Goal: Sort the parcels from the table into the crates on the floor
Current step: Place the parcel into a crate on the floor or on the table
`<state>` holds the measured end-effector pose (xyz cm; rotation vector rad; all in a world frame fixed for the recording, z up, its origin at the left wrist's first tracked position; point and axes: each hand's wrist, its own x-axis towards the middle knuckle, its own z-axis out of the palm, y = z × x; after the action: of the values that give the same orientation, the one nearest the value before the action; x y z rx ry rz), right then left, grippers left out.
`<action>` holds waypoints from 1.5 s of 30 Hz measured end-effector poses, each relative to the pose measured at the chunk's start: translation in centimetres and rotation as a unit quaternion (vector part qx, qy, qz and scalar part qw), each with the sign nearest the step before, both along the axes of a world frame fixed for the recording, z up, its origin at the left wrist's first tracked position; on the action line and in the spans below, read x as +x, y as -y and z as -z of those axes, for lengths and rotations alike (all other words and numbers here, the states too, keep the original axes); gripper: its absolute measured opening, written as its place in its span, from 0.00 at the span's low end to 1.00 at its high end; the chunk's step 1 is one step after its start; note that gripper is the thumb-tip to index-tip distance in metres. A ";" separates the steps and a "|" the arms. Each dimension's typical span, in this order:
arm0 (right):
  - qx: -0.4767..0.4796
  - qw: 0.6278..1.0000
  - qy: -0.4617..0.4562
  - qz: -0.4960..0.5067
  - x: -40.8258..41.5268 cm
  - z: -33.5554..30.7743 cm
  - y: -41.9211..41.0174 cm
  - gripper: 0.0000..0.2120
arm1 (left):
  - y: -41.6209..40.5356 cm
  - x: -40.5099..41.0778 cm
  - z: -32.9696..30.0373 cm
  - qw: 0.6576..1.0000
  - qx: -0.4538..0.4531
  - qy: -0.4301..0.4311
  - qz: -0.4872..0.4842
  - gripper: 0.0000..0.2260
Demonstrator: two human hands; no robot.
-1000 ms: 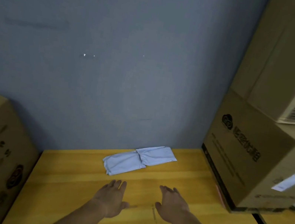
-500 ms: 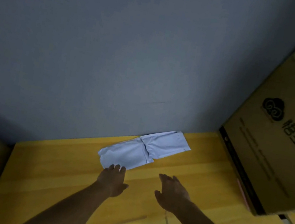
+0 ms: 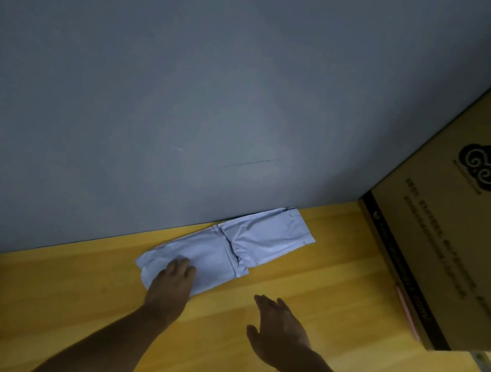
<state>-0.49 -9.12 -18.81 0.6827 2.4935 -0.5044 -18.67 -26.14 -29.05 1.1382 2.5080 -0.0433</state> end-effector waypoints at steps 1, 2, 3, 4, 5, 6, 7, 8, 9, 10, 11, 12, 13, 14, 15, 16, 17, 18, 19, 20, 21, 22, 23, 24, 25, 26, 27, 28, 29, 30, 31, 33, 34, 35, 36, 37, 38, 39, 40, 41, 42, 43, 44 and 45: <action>-0.002 1.000 0.001 0.007 0.1 0.1 0.0 0.32 | 0.1 -0.4 -0.1 1.000 0.005 -0.012 0.009 0.35; -0.003 1.000 0.003 0.016 0.2 0.1 0.0 0.32 | 0.3 -0.7 -0.2 1.000 0.007 -0.024 0.019 0.35; -0.004 1.000 0.001 0.020 0.3 0.1 0.0 0.32 | 0.6 -1.1 0.0 0.999 0.006 -0.029 0.027 0.35; -0.002 1.000 -0.005 0.018 0.4 0.0 0.0 0.32 | 0.7 -1.4 0.2 0.999 -0.003 -0.028 0.031 0.36; -0.001 1.000 -0.006 0.017 0.4 -0.3 0.0 0.32 | 0.8 -1.6 0.3 0.999 -0.016 -0.022 0.029 0.37; -0.001 1.000 -0.003 0.014 0.5 -0.5 0.1 0.31 | 0.8 -1.9 0.3 0.999 -0.026 -0.021 0.027 0.39; 0.002 1.000 -0.004 0.013 0.5 -0.6 0.1 0.31 | 0.7 -2.1 0.4 0.999 -0.028 -0.022 0.027 0.39; 0.001 1.000 -0.007 0.014 0.6 -0.5 0.0 0.31 | 0.7 -2.2 0.3 0.999 -0.030 -0.024 0.026 0.38; -0.004 1.000 -0.003 0.019 0.8 -0.5 0.1 0.31 | 0.8 -2.3 0.1 0.999 -0.031 -0.024 0.025 0.37; -0.009 1.000 0.002 0.021 0.9 -0.5 0.2 0.31 | 0.8 -2.4 -0.3 0.999 -0.033 -0.020 0.027 0.35; -0.010 1.000 0.003 0.022 1.1 -0.5 0.2 0.31 | 1.0 -2.4 -0.6 0.999 -0.030 -0.016 0.033 0.33; -0.008 1.000 0.001 0.023 1.4 -0.4 0.2 0.31 | 1.0 -2.2 -1.4 0.999 -0.026 -0.018 0.044 0.32; -0.007 1.000 0.000 0.021 1.6 -0.5 0.3 0.31 | 1.2 -1.9 -2.4 0.998 -0.019 -0.027 0.062 0.30; -0.008 1.000 0.001 0.020 1.8 -0.6 0.3 0.31 | 1.4 -1.7 -3.0 0.996 -0.002 -0.038 0.081 0.27; -0.004 1.000 0.004 0.018 2.0 -0.8 0.2 0.31 | 1.6 -1.5 -3.7 0.996 0.021 -0.037 0.082 0.23; -0.011 1.000 0.002 0.019 2.3 -0.7 0.1 0.32 | 1.8 -1.3 -4.2 0.996 0.041 -0.044 0.073 0.21; -0.025 0.999 0.011 0.024 2.6 -1.3 0.1 0.32 | 2.0 -1.0 -4.6 0.995 0.067 -0.051 0.059 0.20; -0.034 0.999 0.016 0.023 3.0 -2.0 0.3 0.34 | 2.1 -0.7 -5.2 0.995 0.082 -0.050 0.035 0.21; -0.039 0.998 0.020 0.034 3.4 -2.2 0.4 0.38 | 2.1 -0.4 -5.6 0.995 0.091 -0.049 0.012 0.21; -0.012 0.999 -0.013 0.031 3.8 -2.4 0.3 0.41 | 2.1 0.0 -6.6 0.995 0.091 -0.045 -0.012 0.20; 0.010 0.999 -0.049 0.022 4.4 -2.9 0.0 0.42 | 2.0 0.5 -7.5 0.994 0.093 -0.035 -0.035 0.17; 0.027 0.997 -0.075 0.024 5.0 -4.0 -0.2 0.38 | 1.9 1.0 -8.7 0.993 0.101 -0.008 -0.062 0.14; 0.041 0.995 -0.092 0.020 5.6 -5.3 -0.3 0.34 | 1.7 1.3 -9.7 0.988 0.122 0.017 -0.088 0.12; 0.037 0.995 -0.088 0.016 5.7 -6.4 -0.2 0.33 | 1.7 2.1 -11.0 0.980 0.145 0.059 -0.119 0.09; 0.004 0.998 -0.057 0.018 6.1 -7.3 -0.3 0.33 | 1.5 2.9 -12.2 0.966 0.178 0.110 -0.151 0.07; -0.026 0.999 -0.035 0.025 6.8 -8.1 -0.5 0.34 | 1.4 3.8 -13.5 0.944 0.217 0.166 -0.184 0.08; -0.036 0.998 -0.031 0.036 7.2 -9.1 -0.9 0.35 | 1.3 4.7 -14.7 0.920 0.263 0.207 -0.206 0.11; -0.029 0.997 -0.054 0.041 7.8 -10.1 -1.1 0.35 | 1.1 5.7 -16.0 0.892 0.304 0.243 -0.231 0.12; -0.025 0.996 -0.073 0.045 8.4 -11.2 -1.2 0.34 | 0.8 6.8 -17.1 0.864 0.337 0.281 -0.249 0.11; -0.029 0.995 -0.076 0.051 9.1 -12.3 -1.5 0.34 | 0.5 8.1 -18.5 0.835 0.359 0.322 -0.266 0.11; -0.031 0.995 -0.082 0.055 10.0 -13.1 -1.9 0.34 | 0.2 9.6 -20.1 0.811 0.374 0.354 -0.279 0.11; -0.044 0.990 -0.113 0.075 12.0 -14.8 -2.7 0.33 | -0.5 12.4 -23.0 0.769 0.402 0.407 -0.286 0.12; -0.064 0.985 -0.130 0.095 13.0 -15.7 -3.1 0.33 | -0.9 13.8 -24.2 0.751 0.413 0.429 -0.284 0.10; -0.087 0.977 -0.153 0.116 14.0 -17.0 -3.4 0.31 | -1.3 15.3 -25.5 0.738 0.423 0.447 -0.278 0.09; -0.109 0.967 -0.181 0.140 15.1 -17.9 -3.9 0.28 | -1.7 16.7 -26.8 0.729 0.428 0.461 -0.269 0.08; -0.132 0.955 -0.211 0.158 16.2 -18.7 -4.4 0.24 | -2.2 18.2 -28.0 0.720 0.435 0.474 -0.261 0.08; -0.163 0.940 -0.244 0.174 17.2 -19.6 -4.8 0.20 | -2.7 19.6 -28.9 0.712 0.439 0.487 -0.252 0.09; -0.201 0.920 -0.277 0.190 18.2 -20.5 -5.1 0.17 | -3.1 20.9 -29.8 0.704 0.443 0.500 -0.242 0.09; -0.237 0.897 -0.309 0.210 19.2 -21.3 -5.5 0.15 | -3.5 22.0 -30.5 0.701 0.442 0.509 -0.233 0.09; -0.268 0.874 -0.333 0.231 20.3 -22.1 -5.8 0.12 | -3.9 23.1 -31.1 0.700 0.438 0.517 -0.227 0.09; -0.292 0.855 -0.346 0.252 21.4 -22.9 -6.0 0.10 | -4.4 24.1 -31.6 0.702 0.432 0.521 -0.219 0.09; -0.313 0.841 -0.351 0.268 22.5 -23.4 -6.3 0.06 | -4.7 25.2 -32.1 0.703 0.429 0.527 -0.207 0.10; -0.326 0.830 -0.355 0.280 23.5 -23.8 -6.5 0.05 | -5.1 26.1 -32.5 0.710 0.423 0.527 -0.197 0.11; -0.331 0.821 -0.365 0.288 24.4 -24.2 -6.6 0.05 | -5.5 27.0 -32.9 0.717 0.419 0.525 -0.188 0.12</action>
<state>23.94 -2.56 5.38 1.0712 2.3822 -2.0793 8.31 -20.60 3.89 0.5249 1.5465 1.5196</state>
